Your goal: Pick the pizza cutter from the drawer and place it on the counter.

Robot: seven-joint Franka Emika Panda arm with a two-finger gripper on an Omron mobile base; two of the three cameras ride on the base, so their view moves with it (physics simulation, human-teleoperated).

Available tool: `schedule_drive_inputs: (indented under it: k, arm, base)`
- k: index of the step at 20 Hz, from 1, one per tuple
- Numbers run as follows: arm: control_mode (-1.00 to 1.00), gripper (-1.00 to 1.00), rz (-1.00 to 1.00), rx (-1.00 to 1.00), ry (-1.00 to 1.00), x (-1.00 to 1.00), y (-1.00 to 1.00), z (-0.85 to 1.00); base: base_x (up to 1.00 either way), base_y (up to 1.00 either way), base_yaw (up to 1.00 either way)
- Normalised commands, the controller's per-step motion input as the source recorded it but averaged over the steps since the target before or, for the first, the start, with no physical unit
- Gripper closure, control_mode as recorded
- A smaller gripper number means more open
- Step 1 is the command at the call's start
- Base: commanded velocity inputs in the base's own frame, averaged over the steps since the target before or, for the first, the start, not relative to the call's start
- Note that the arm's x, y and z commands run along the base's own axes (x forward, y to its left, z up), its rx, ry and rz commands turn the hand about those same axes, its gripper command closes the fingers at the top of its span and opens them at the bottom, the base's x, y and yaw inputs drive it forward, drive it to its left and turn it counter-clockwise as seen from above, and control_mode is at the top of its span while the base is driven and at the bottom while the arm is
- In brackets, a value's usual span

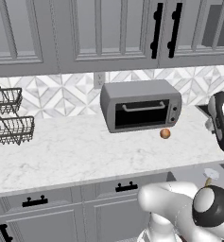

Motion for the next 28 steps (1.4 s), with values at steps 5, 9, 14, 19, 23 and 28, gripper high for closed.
schedule_drive_inputs:
  k: [5,9,14,19,23,28]
  arm:
    - [-1.0,-1.0,-0.03,-0.02,0.0,-0.3,-0.83,-0.9]
    - [-1.0,-1.0,0.0,0.06,0.0,-0.39,-0.52,-0.91]
    - [-1.0,-1.0,-0.02,0.15,0.14,-0.05,-0.2,-0.34]
    - [-1.0,-1.0,0.0,0.01,0.27,-0.01,-0.03,-0.75]
    - [-1.0,-1.0,0.0,-0.01,0.02,-0.29,0.0,-0.77]
    - [-1.0,-1.0,0.0,0.0,0.0,-0.59,-0.14,-0.58]
  base:
    - [0.0,0.0,0.0]
    - [0.0,0.0,0.0]
    - [0.0,0.0,0.0]
    - [0.0,0.0,0.0]
    - [0.0,0.0,0.0]
    - [0.0,0.0,0.0]
